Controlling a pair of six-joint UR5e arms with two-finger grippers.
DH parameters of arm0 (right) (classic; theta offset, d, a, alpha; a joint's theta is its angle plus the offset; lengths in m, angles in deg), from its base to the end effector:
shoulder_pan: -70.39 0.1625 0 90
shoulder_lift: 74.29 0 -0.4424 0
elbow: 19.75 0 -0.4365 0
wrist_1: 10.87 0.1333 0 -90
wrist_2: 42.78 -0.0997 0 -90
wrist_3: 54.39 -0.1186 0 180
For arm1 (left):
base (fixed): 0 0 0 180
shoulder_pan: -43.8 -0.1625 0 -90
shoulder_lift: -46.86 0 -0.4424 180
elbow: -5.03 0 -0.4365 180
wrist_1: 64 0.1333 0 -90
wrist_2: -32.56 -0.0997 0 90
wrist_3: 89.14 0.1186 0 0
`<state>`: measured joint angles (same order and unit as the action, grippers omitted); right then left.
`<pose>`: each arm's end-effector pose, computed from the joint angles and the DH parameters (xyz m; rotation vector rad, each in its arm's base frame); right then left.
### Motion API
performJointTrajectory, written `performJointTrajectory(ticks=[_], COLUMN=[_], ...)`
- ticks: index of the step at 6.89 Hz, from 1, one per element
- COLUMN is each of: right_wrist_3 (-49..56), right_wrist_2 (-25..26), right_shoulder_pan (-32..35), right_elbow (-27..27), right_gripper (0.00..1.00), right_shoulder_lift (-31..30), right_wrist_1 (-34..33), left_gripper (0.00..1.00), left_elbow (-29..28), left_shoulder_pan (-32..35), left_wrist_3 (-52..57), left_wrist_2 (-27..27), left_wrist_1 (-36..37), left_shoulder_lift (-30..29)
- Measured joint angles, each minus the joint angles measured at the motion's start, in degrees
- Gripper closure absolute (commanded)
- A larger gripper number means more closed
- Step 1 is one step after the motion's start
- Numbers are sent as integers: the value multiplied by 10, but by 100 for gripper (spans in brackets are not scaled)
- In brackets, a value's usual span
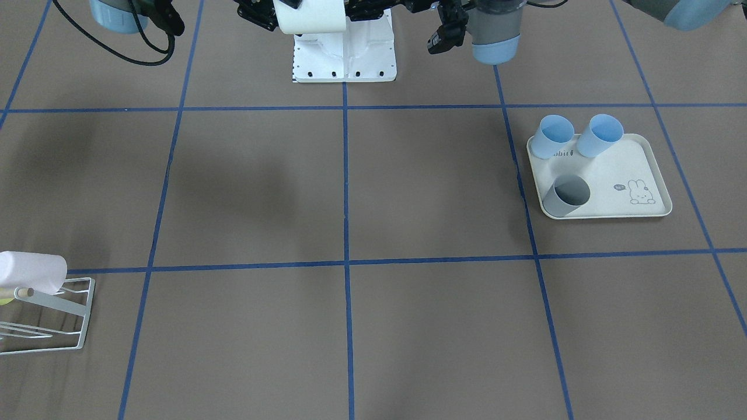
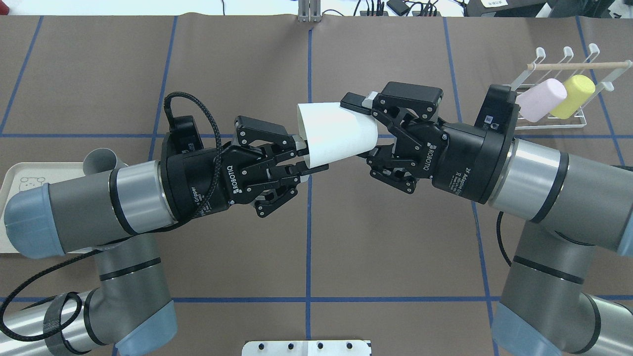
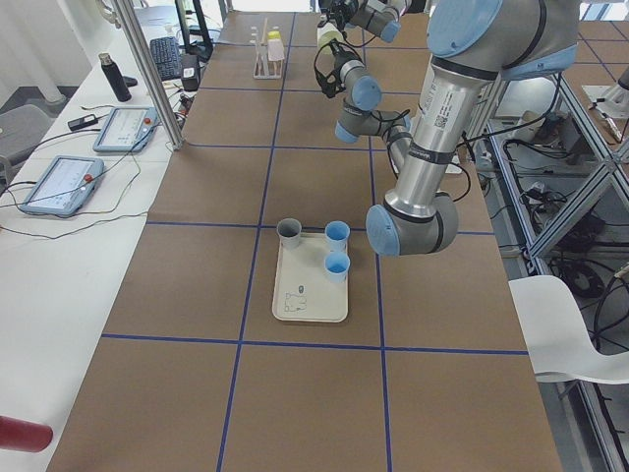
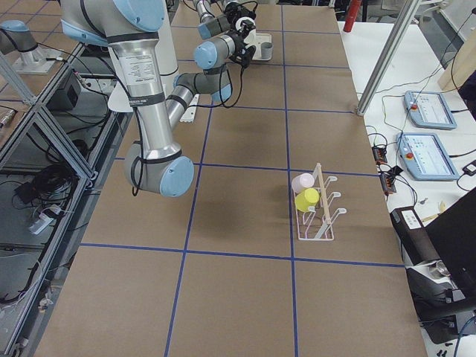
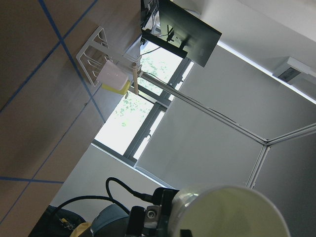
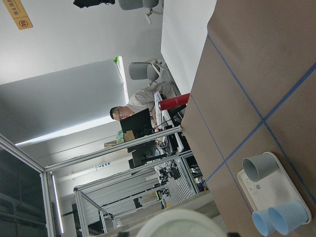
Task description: Transfer IKEA cup to right arm and place on rack
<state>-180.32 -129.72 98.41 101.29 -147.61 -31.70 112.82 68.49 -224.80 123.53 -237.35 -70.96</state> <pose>-0.3592 -0.3493 0.1208 -0.1117 -2.1211 0.7388 0.4370 -0.3454 0.0898 -0.4333 2.2895 -0.6247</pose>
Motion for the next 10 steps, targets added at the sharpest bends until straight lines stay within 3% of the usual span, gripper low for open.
performJointTrajectory(ticks=[3, 5, 7, 10], right_wrist_3=[5, 59, 181, 359], right_wrist_2=[12, 15, 15, -7], right_shoulder_pan=[5, 25, 53, 155], right_elbow=[-1, -3, -3, 6], right_gripper=[100, 100, 100, 100], right_shoulder_lift=[-11, -51, -106, -134], right_wrist_1=[0, -2, -18, -161], left_gripper=[0, 0, 0, 0], left_elbow=[3, 9, 28, 63], left_shoulder_pan=[12, 36, 53, 73], left_wrist_3=[32, 65, 143, 337], left_wrist_2=[2, 8, 26, 31], left_wrist_1=[4, 27, 102, 267], left_shoulder_lift=[4, 12, 21, 23])
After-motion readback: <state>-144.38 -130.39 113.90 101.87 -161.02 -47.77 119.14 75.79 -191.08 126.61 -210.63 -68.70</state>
